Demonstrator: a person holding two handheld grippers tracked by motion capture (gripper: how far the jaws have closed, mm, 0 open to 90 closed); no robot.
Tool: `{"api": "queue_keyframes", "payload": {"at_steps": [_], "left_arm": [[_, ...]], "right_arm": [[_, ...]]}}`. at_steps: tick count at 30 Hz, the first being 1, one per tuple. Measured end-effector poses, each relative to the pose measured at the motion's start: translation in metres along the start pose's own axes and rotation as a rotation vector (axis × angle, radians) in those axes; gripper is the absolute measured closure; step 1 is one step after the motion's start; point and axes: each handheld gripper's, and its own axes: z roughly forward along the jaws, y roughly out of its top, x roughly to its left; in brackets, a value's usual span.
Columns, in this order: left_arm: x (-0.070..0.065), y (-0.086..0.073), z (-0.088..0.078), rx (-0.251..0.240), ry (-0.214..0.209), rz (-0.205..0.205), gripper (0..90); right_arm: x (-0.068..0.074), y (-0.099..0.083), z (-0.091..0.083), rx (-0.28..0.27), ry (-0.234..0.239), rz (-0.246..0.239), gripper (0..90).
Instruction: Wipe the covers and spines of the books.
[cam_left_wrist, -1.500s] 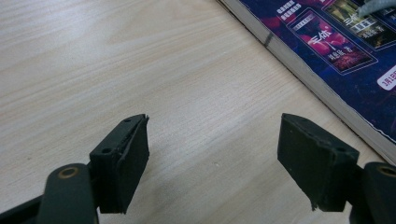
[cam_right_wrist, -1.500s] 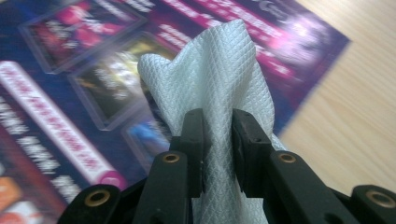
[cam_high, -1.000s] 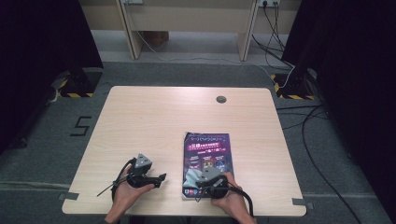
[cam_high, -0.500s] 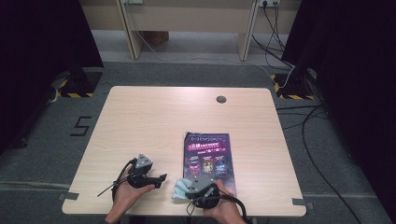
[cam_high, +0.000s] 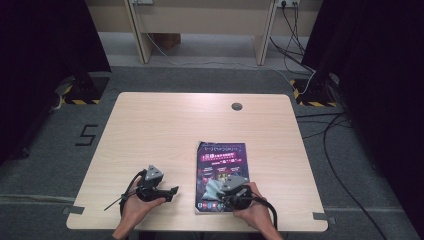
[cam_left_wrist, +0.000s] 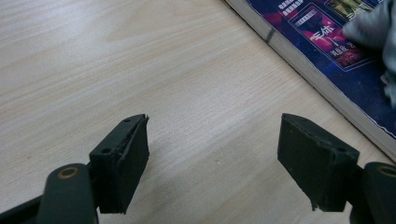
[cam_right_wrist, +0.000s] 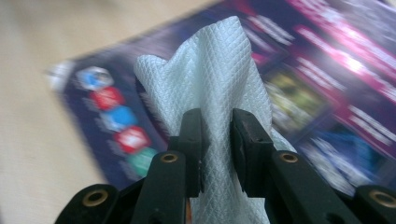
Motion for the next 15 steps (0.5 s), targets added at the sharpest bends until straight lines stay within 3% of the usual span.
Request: {"api": "queue_keyframes", "payload": {"at_steps": [2, 5, 10, 13, 15], "left_arm": [[0.0, 0.0, 0.0, 0.0, -0.001, -0.001, 24.4], [0.0, 0.0, 0.0, 0.001, -0.002, 0.001, 24.4], [0.0, 0.0, 0.0, 0.0, -0.002, 0.0, 24.4], [0.0, 0.0, 0.0, 0.0, -0.002, -0.002, 24.3], [0.0, 0.0, 0.0, 0.002, -0.003, -0.001, 24.3]], "right_arm": [[-0.007, -0.003, -0.002, 0.0, -0.021, 0.011, 74.8], [-0.028, -0.014, -0.009, 0.005, -0.074, 0.06, 74.7], [-0.047, -0.024, -0.016, 0.016, -0.132, 0.1, 74.8], [-0.05, -0.027, -0.019, 0.015, -0.138, 0.115, 75.0], [-0.047, -0.026, -0.018, 0.024, -0.151, 0.096, 75.3]]}}
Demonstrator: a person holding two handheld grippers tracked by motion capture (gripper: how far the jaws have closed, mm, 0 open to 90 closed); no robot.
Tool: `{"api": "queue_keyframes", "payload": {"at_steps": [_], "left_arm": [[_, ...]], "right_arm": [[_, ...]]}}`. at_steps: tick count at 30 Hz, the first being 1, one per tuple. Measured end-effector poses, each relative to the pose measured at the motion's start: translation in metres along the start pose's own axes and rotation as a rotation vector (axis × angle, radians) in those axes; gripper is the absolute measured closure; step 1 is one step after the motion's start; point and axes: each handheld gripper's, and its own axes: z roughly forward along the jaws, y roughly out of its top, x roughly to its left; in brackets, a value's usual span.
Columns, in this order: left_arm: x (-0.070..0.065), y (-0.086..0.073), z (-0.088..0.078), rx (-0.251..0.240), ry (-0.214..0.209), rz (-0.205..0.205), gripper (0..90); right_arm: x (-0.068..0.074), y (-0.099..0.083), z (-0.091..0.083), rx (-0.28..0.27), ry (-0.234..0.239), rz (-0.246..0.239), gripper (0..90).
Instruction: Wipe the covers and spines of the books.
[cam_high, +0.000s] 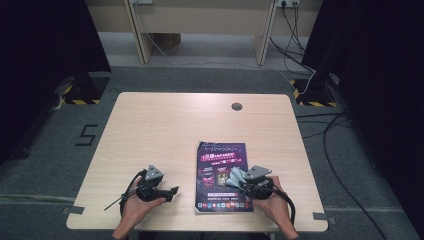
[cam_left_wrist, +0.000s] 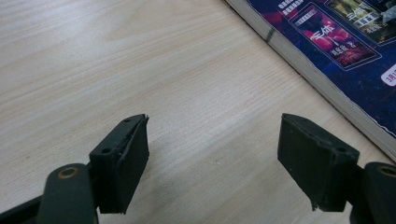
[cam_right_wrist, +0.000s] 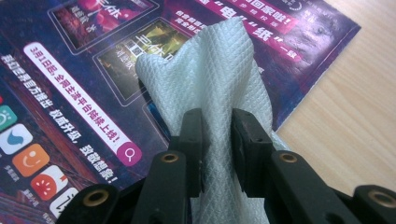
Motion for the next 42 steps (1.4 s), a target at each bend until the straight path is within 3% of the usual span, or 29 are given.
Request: {"api": "queue_keyframes", "payload": {"at_steps": [2, 5, 10, 19, 25, 30, 33, 39, 40, 42], "left_arm": [[0.0, 0.0, 0.0, 0.001, 0.001, -0.003, 24.3], [0.0, 0.0, 0.0, -0.001, -0.001, -0.001, 24.3], [0.0, 0.0, 0.0, -0.003, 0.004, 0.008, 24.3], [-0.001, 0.0, 0.002, 0.004, -0.004, -0.002, 23.9], [-0.001, -0.001, 0.002, 0.007, -0.006, -0.002, 23.7], [0.0, -0.001, 0.001, 0.008, -0.005, -0.001, 23.7], [0.0, -0.001, 0.001, 0.007, -0.004, -0.001, 23.7], [-0.001, -0.001, 0.001, 0.008, -0.006, 0.002, 23.5], [-0.001, -0.001, 0.002, 0.009, -0.006, 0.003, 23.5], [-0.001, 0.0, 0.001, 0.009, 0.0, 0.016, 23.5]], "right_arm": [[0.003, 0.002, 0.0, 0.008, -0.02, -0.031, 75.8], [0.006, 0.002, 0.0, 0.01, -0.017, -0.028, 75.8], [0.018, 0.003, -0.001, -0.008, 0.05, -0.03, 75.5], [0.059, 0.005, -0.005, -0.032, 0.161, -0.123, 74.7], [0.072, 0.004, -0.008, -0.041, 0.21, -0.154, 74.4], [0.069, 0.001, -0.009, -0.043, 0.226, -0.136, 73.2], [0.064, 0.0, -0.01, -0.035, 0.213, -0.125, 72.8], [0.044, -0.006, -0.012, -0.027, 0.156, -0.082, 72.1], [0.032, -0.01, -0.013, -0.028, 0.128, -0.047, 71.9], [0.022, -0.014, -0.014, -0.024, 0.11, -0.021, 71.4]]}}
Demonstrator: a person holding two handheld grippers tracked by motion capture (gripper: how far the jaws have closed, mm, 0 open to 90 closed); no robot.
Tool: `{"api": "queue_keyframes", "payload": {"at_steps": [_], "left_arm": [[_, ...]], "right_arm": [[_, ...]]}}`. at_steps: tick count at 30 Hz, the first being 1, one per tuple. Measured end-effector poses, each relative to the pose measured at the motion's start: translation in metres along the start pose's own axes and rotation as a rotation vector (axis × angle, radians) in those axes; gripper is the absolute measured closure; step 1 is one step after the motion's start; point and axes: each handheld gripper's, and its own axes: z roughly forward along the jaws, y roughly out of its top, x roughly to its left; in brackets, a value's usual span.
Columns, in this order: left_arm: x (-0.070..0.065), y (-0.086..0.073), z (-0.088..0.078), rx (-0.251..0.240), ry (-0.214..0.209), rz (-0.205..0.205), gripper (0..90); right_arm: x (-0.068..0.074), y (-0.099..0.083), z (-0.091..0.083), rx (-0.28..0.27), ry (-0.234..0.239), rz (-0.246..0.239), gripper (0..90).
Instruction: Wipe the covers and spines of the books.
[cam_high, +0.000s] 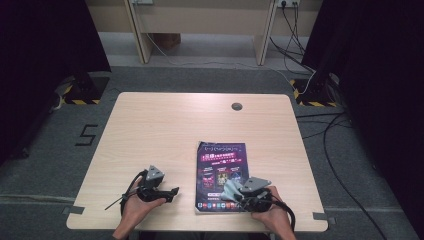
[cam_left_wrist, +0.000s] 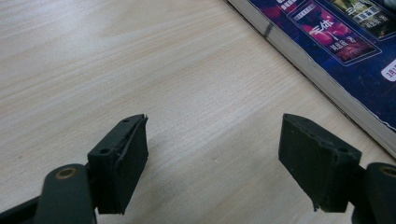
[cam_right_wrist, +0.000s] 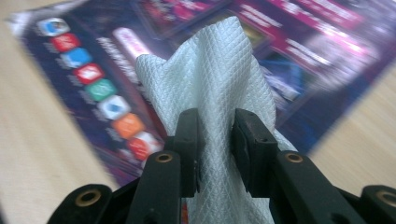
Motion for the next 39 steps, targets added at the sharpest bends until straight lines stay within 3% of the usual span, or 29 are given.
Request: {"api": "queue_keyframes", "payload": {"at_steps": [5, 9, 14, 18, 22, 25, 30, 37, 39], "left_arm": [[0.0, 0.0, 0.0, 0.0, 0.002, 0.002, 23.4], [0.0, 0.0, 0.0, -0.001, 0.002, 0.0, 23.4], [0.0, 0.0, 0.0, -0.002, 0.003, -0.001, 23.5], [0.0, 0.0, 0.0, -0.001, -0.003, -0.01, 23.5], [0.0, 0.0, 0.0, 0.0, -0.002, -0.006, 23.4], [0.0, 0.0, 0.0, 0.0, -0.003, -0.01, 23.4], [0.0, 0.0, 0.0, -0.002, -0.003, -0.013, 23.5], [0.0, 0.0, 0.0, -0.001, 0.004, 0.003, 23.4], [0.0, 0.0, 0.0, -0.001, 0.002, 0.002, 23.4]], "right_arm": [[-0.015, -0.006, -0.004, 0.002, -0.042, 0.043, 70.7], [-0.015, -0.006, -0.005, 0.008, -0.039, 0.045, 70.8], [-0.005, -0.006, -0.006, 0.009, 0.019, 0.025, 70.9], [0.01, -0.006, -0.007, 0.007, 0.077, -0.017, 70.9], [0.019, -0.007, -0.008, 0.0, 0.087, -0.037, 70.9], [0.018, -0.01, -0.009, -0.012, 0.1, -0.026, 70.8], [0.015, -0.012, -0.01, -0.011, 0.093, -0.012, 70.5], [-0.003, -0.019, -0.018, 0.011, -0.014, 0.036, 70.6], [-0.007, -0.021, -0.02, 0.018, -0.013, 0.051, 70.8]]}}
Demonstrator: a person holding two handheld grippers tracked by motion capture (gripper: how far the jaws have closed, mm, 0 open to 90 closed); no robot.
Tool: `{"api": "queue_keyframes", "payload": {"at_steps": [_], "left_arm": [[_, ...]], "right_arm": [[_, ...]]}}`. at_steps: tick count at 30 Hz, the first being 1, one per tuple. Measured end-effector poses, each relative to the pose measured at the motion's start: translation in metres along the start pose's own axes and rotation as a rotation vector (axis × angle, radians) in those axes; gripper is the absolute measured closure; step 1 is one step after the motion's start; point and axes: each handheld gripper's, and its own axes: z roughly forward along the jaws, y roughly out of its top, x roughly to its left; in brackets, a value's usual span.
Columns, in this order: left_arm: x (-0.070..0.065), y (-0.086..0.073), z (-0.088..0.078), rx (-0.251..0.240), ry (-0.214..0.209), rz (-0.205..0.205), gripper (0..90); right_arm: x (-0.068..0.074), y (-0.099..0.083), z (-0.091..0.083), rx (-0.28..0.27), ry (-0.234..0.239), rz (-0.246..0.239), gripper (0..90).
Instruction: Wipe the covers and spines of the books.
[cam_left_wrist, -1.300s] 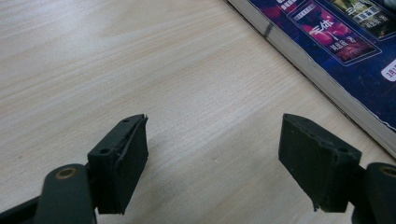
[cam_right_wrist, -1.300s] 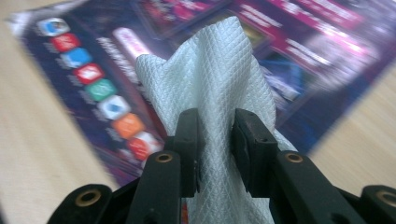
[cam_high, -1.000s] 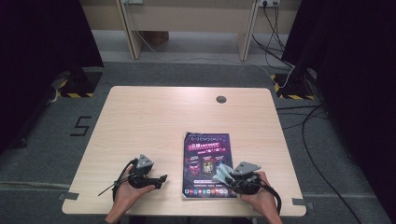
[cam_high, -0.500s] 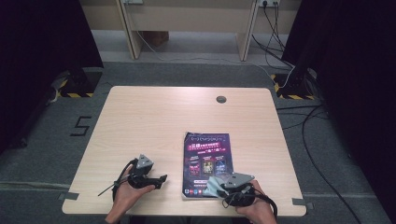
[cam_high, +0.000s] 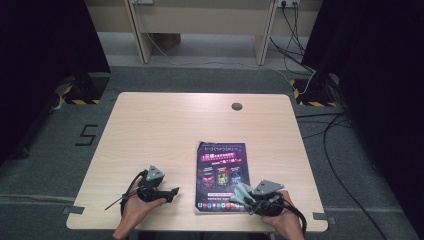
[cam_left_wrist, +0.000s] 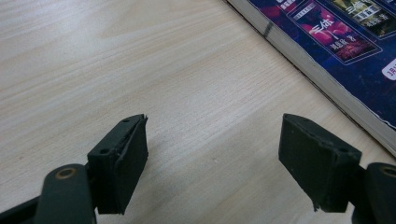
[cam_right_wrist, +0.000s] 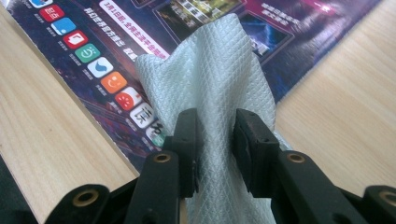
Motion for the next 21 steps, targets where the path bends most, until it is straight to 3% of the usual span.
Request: {"api": "queue_keyframes", "payload": {"at_steps": [9, 12, 17, 21], "left_arm": [[-0.001, 0.0, 0.0, 0.001, -0.007, -0.009, 23.5], [0.0, 0.0, 0.0, -0.002, 0.003, 0.0, 23.5], [-0.006, 0.001, 0.001, -0.017, -0.011, 0.004, 23.5], [-0.015, 0.001, 0.002, -0.028, -0.047, 0.002, 23.5]], "right_arm": [[0.01, -0.007, -0.009, 0.023, 0.061, -0.03, 71.5], [0.009, -0.01, -0.011, 0.019, 0.07, -0.012, 71.4], [0.004, -0.01, -0.009, 0.007, 0.035, 0.004, 71.2], [0.001, -0.006, -0.005, -0.005, 0.003, 0.007, 71.3]]}}
